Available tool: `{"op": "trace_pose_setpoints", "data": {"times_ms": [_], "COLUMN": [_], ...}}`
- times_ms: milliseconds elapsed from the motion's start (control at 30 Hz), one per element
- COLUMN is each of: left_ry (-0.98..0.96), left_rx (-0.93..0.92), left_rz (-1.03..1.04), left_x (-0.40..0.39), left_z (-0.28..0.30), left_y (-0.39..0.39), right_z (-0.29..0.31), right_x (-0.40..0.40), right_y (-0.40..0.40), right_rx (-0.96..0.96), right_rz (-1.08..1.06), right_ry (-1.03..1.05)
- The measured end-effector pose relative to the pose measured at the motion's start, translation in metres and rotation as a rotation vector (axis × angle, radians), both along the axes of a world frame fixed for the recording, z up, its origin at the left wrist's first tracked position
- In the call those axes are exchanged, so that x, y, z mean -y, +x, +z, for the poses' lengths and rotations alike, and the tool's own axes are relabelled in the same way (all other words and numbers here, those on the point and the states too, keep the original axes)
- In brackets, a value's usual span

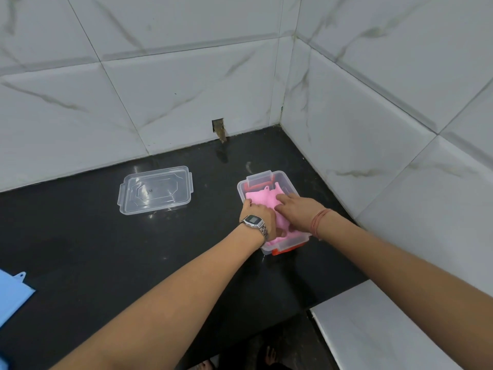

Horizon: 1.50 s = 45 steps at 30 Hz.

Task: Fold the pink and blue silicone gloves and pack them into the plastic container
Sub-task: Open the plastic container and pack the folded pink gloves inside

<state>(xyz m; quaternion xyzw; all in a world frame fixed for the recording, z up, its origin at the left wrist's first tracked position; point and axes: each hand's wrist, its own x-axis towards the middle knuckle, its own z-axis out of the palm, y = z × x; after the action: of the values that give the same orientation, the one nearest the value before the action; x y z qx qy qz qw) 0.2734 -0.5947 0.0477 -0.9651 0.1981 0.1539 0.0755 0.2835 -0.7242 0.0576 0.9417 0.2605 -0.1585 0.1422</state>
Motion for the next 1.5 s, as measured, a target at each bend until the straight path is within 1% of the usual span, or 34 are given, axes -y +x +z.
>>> {"op": "trace_pose_setpoints", "data": {"times_ms": [100,300,400,533,700,800,867,900,967,1000,1067,1100,1133,1200,1233,1367,1500], "left_ry": [0.102,0.206,0.27,0.308,0.374,0.36,0.296,0.228,0.006,-0.131,-0.38,-0.477,-0.551,-0.621,-0.632,-0.643,-0.644], "left_rx": [0.034,0.103,0.079,0.044,-0.028,-0.031,0.01,0.025,0.047,0.076,0.147,0.155,0.141,0.114,0.111,0.096,0.101], "left_rz": [-0.029,-0.057,-0.058,-0.05,-0.056,-0.041,-0.055,-0.073,-0.074,-0.028,0.146,0.235,0.296,0.313,0.3,0.306,0.306], "left_x": [0.001,0.007,0.013,0.018,0.019,0.019,0.015,0.012,0.001,-0.006,-0.024,-0.033,-0.04,-0.047,-0.048,-0.046,-0.045], "left_z": [-0.001,-0.012,-0.016,-0.026,-0.028,-0.025,-0.022,-0.02,-0.016,-0.015,-0.016,-0.018,-0.019,-0.023,-0.025,-0.028,-0.032], "left_y": [0.001,0.001,0.003,0.007,0.008,0.007,0.008,0.007,0.004,0.003,-0.001,-0.004,-0.007,-0.012,-0.013,-0.014,-0.014], "right_z": [0.0,-0.011,-0.02,-0.028,-0.031,-0.029,-0.026,-0.024,-0.017,-0.014,-0.008,-0.006,-0.005,-0.006,-0.009,-0.024,-0.035], "right_x": [-0.003,0.003,-0.002,-0.007,-0.009,-0.012,-0.013,-0.013,-0.011,-0.011,-0.011,-0.011,-0.013,-0.017,-0.018,-0.019,-0.019], "right_y": [0.003,0.014,0.016,0.016,0.016,0.014,0.011,0.009,0.006,0.005,0.005,0.005,0.005,0.004,0.003,0.004,0.008], "right_rx": [0.083,0.091,0.108,0.138,0.166,0.155,0.152,0.161,0.17,0.165,0.127,0.057,-0.034,-0.17,-0.195,-0.14,-0.113], "right_rz": [0.041,0.028,0.028,0.051,0.072,0.057,0.039,0.037,0.047,0.046,0.03,0.01,-0.003,0.031,0.054,0.104,0.086], "right_ry": [-0.224,-0.424,-0.492,-0.585,-0.63,-0.628,-0.577,-0.524,-0.33,-0.195,0.065,0.158,0.203,0.195,0.17,0.118,0.047]}}
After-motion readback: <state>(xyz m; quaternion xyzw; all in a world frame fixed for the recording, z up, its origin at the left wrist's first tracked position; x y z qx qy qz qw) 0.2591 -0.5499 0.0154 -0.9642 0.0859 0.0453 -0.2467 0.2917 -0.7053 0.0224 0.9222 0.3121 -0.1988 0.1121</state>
